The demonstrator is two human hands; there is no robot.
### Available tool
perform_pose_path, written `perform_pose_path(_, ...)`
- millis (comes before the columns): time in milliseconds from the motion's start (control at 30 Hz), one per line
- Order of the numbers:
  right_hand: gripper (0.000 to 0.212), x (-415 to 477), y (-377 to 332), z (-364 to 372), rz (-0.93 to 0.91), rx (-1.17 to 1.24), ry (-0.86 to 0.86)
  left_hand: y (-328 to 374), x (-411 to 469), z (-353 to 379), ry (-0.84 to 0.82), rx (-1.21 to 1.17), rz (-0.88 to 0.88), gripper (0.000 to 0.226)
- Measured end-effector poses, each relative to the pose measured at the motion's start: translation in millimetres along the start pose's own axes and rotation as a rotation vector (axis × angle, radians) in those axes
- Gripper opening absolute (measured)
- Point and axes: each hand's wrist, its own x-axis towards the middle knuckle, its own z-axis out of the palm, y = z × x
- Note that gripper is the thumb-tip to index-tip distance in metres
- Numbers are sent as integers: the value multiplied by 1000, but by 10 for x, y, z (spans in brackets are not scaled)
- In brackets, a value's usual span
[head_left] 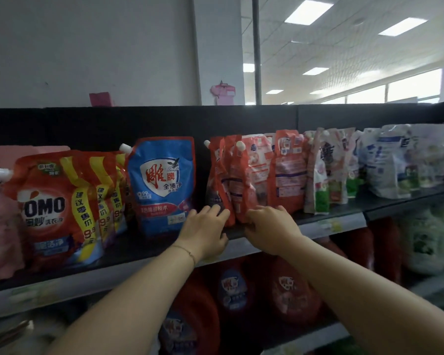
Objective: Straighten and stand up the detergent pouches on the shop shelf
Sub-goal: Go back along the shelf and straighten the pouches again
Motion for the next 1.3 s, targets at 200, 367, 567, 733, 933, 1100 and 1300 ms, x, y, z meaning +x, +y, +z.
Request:
perform_pose_path(200, 15, -122, 52, -2, 6, 8, 11, 48, -165, 39, -32, -2, -11, 44)
perform_pose_path(367, 18, 66, 164, 99, 32, 69, 69, -45, -72, 36, -2, 2, -67, 44)
perform_pose_path(567, 21, 272, 314, 284, 40, 123, 46, -51, 197, 187, -37, -51, -192, 43)
perform_pose_path(733, 29, 449, 619, 267, -16, 118, -21, -17, 548, 361, -115, -185, -360, 59)
perform_pose_path(933, 43, 677, 949, 368, -3, 212, -92, 48, 949, 607, -84, -492, -677, 88)
perform_pose_path(1100, 56, 940, 1026, 520, 20, 531, -101, 81, 1147, 784, -44, -662, -805, 116)
perform_pose_path(1300, 79, 1357, 812, 885, 187, 625, -106, 77, 1185, 942, -13, -705, -861, 125)
